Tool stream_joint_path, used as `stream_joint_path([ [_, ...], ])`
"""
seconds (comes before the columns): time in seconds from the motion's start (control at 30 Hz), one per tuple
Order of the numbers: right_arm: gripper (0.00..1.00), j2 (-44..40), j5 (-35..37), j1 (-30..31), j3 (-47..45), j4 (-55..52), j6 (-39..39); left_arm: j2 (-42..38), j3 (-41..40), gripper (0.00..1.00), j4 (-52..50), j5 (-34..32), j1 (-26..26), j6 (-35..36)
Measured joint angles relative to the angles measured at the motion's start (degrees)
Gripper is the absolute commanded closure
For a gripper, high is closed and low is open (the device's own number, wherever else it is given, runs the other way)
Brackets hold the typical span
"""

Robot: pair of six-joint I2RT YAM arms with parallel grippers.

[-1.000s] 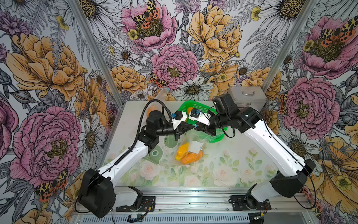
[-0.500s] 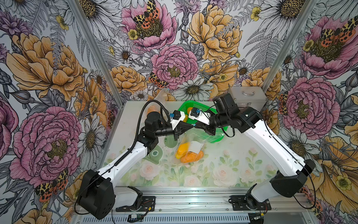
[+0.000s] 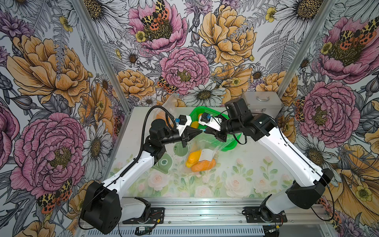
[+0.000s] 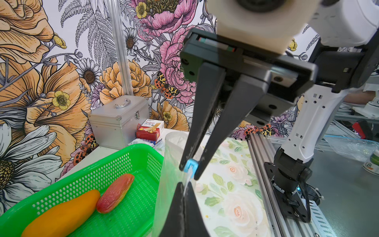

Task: Place the mango in a zip-top bag and seal the zipper
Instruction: Zip the zipper on the zipper food storage bag.

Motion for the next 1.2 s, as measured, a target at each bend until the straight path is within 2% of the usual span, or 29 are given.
stream_joint_path([
  [0.27,1.00,-0.9,3.0,0.2,-0.5,-1.1,-1.1,-1.6,-1.2,1.00,0.9,0.2,2.1,-0.5],
  [0.93,1.00,-4.2,3.2,0.4,-5.5,6.0,-1.0,-9.0,-5.0,1.00,0.9,-1.3,13.7,-7.0],
  [1.07,1.00,-6.4,5.3,-0.3,-6.9,4.0,-1.0,-9.2,-5.0,1.00,1.0,-4.6,19.9,-8.9],
  [1.2,1.00,-7.9,6.6,-0.5,-7.6,2.9,-1.0,-9.2,-5.1,1.00,1.2,-5.7,22.2,-10.0],
])
